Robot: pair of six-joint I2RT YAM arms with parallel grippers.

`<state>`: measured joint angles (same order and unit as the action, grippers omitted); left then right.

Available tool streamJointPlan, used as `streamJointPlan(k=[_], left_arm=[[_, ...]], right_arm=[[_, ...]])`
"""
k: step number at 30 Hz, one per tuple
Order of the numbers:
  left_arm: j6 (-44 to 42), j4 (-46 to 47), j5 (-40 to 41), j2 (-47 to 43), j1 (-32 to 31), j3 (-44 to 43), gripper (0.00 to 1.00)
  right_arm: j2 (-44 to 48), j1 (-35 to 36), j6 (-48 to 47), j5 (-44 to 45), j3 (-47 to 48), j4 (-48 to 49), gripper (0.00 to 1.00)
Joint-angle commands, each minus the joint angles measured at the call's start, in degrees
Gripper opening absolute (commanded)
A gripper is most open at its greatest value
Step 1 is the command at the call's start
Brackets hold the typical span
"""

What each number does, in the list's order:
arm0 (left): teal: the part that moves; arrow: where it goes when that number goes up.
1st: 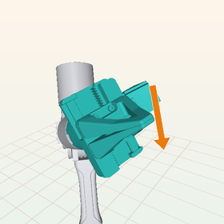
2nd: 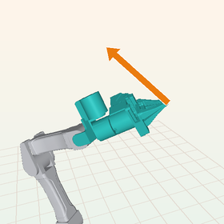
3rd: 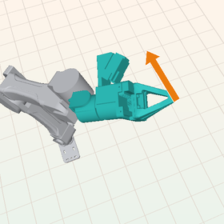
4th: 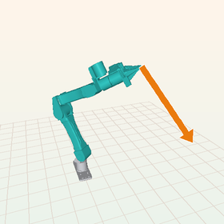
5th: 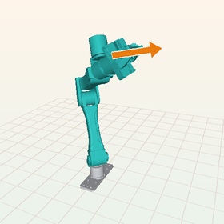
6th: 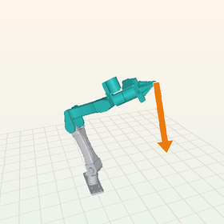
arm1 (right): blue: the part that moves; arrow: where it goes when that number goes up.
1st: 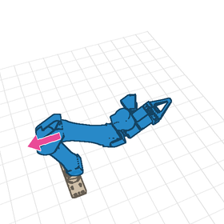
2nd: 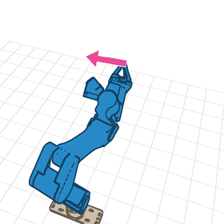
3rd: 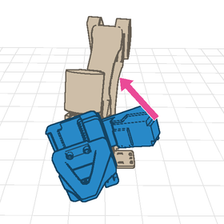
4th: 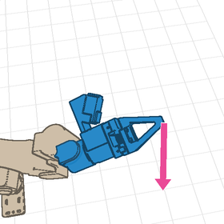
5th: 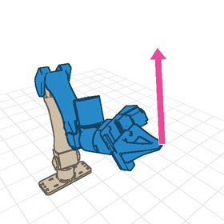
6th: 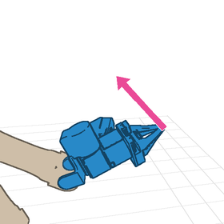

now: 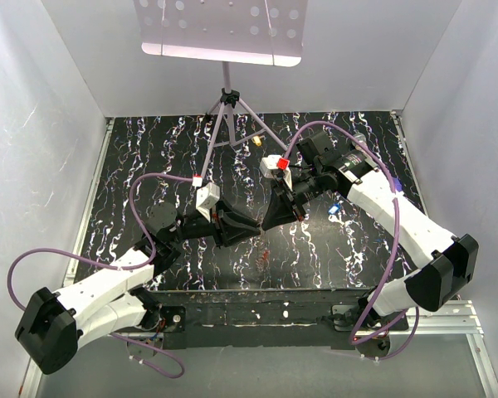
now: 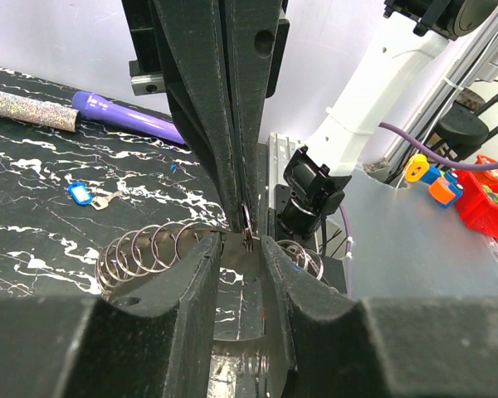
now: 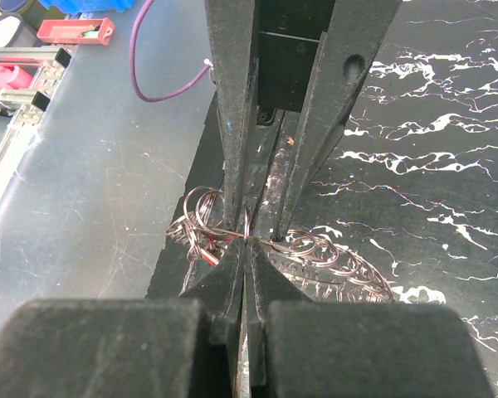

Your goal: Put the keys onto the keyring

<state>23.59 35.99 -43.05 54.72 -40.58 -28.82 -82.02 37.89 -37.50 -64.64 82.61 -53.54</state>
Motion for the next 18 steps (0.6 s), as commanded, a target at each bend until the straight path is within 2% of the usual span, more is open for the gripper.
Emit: streamJointPlan(k=[1,18], left_arm=[[-0.39,-0.3,1.39,-0.75,-0.38,-0.8,0.24],[1.1,1.28,1.83,-1.28,-0.38,-0.8,0.2]], right_arm=[[0.28,-0.01,0.67,-2.42,-0.34,2.12,0.01],[0.02,-0.1,1.02,-2.16,-0.43,2.47,0.01]])
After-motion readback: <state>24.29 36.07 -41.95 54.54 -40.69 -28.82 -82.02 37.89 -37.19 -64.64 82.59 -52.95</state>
